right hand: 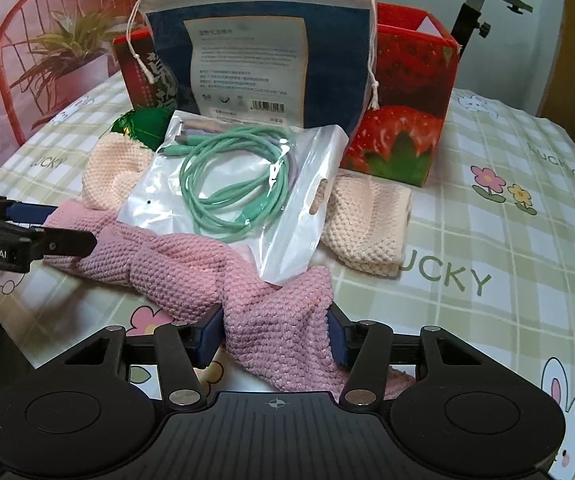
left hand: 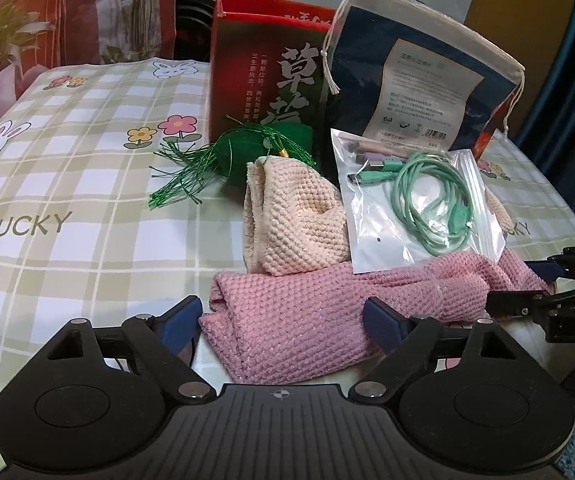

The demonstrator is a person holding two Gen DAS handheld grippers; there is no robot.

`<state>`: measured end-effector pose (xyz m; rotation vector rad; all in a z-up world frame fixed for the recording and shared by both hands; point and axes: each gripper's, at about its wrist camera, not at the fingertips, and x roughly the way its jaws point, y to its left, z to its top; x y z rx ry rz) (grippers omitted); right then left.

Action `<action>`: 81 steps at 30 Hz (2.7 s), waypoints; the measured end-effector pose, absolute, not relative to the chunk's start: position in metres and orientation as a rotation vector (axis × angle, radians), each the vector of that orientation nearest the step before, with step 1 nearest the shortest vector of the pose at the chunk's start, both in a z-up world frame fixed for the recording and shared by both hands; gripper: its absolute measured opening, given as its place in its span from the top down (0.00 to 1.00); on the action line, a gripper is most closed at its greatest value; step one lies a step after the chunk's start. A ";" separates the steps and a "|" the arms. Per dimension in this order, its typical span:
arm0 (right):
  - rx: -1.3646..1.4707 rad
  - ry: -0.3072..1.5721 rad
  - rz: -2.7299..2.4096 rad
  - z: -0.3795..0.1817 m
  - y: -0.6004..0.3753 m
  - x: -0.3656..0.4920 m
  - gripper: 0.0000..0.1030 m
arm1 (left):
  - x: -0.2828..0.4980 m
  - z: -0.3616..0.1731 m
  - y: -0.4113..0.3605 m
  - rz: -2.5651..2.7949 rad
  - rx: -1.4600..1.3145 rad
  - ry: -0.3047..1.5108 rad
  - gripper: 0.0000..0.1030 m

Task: Organize soft objects
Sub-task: 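Lower the left tool onto the pink knit towel and close on it, then lift the pink towel with the left tool and carry it over the red box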

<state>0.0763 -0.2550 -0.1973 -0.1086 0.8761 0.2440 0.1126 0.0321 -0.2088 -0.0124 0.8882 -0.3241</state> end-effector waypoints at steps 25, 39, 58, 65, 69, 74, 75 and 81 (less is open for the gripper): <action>-0.052 0.877 0.226 -0.188 -0.268 0.052 0.47 | 0.114 -0.207 0.042 -0.385 -0.072 0.886 0.52; -0.024 0.799 0.295 -0.165 -0.269 0.043 0.81 | 0.102 -0.185 0.045 -0.472 -0.110 0.804 0.79; -0.030 0.546 0.333 -0.079 -0.278 0.040 0.82 | 0.086 -0.091 0.037 -0.505 -0.049 0.486 0.79; -0.052 0.498 0.331 -0.059 -0.276 0.050 0.82 | 0.097 -0.079 0.038 -0.506 -0.064 0.458 0.79; -0.063 0.463 0.338 -0.045 -0.278 0.058 0.82 | 0.107 -0.067 0.039 -0.510 -0.070 0.431 0.79; -0.078 0.409 0.342 -0.021 -0.283 0.076 0.82 | 0.122 -0.048 0.033 -0.510 -0.055 0.379 0.79; -0.085 0.397 0.342 -0.016 -0.283 0.081 0.82 | 0.126 -0.044 0.032 -0.509 -0.053 0.370 0.79; -0.131 0.376 0.339 0.004 -0.284 0.117 0.82 | 0.162 -0.032 0.025 -0.499 -0.054 0.368 0.79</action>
